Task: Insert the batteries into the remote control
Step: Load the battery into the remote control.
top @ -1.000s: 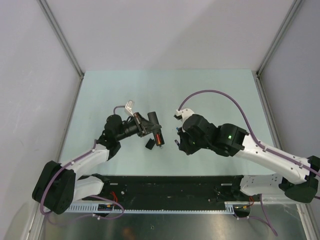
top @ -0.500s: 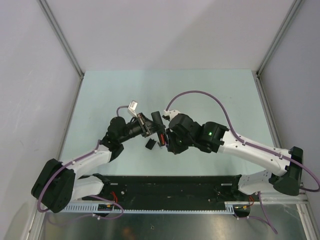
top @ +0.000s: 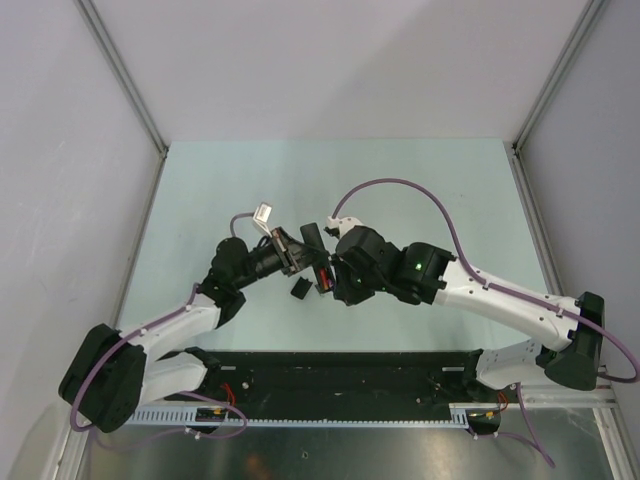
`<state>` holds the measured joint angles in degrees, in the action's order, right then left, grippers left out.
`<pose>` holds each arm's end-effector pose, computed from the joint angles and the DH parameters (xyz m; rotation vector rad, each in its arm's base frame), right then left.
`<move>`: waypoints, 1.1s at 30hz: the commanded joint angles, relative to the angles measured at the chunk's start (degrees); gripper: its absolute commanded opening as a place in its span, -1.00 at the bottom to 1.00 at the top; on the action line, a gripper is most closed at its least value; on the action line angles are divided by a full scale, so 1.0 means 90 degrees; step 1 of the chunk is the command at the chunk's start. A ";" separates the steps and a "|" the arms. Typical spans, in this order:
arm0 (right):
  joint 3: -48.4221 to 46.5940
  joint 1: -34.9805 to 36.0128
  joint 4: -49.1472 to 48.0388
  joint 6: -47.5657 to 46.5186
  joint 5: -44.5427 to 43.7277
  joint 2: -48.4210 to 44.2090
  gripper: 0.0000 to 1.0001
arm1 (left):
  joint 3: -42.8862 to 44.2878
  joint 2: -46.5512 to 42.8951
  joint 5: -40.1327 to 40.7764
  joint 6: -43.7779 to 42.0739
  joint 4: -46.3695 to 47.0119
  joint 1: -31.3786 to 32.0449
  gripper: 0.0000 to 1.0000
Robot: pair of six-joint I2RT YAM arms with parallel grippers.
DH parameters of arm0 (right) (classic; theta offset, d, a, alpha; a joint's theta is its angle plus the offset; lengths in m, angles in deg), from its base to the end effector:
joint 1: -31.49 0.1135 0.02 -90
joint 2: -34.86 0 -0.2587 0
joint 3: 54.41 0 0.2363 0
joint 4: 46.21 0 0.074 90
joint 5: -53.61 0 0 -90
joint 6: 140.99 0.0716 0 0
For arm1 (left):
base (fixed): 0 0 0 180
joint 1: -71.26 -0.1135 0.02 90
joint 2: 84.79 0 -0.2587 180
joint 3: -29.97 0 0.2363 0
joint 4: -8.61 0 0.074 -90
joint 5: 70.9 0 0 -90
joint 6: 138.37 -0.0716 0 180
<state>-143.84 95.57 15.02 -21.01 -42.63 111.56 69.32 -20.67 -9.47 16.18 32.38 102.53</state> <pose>0.1325 0.2549 0.3086 -0.6852 2.4107 0.6015 0.2032 -0.1634 0.2449 -0.0845 1.8665 -1.6311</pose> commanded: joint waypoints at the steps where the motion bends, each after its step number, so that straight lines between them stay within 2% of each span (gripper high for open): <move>1: -0.0399 0.0039 -0.0033 0.0019 -0.0273 0.0090 -1.00 | -0.0082 -0.0239 0.0070 0.0103 0.0314 0.0061 -1.00; 33: -0.0507 -0.0176 -0.0101 0.0097 -0.0264 0.0403 -1.00 | -0.0199 -0.0552 0.0041 0.0278 0.0480 0.0286 -1.00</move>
<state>-146.29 94.80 15.43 -20.57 -44.48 114.36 67.81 -23.21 -8.03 16.75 32.40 104.10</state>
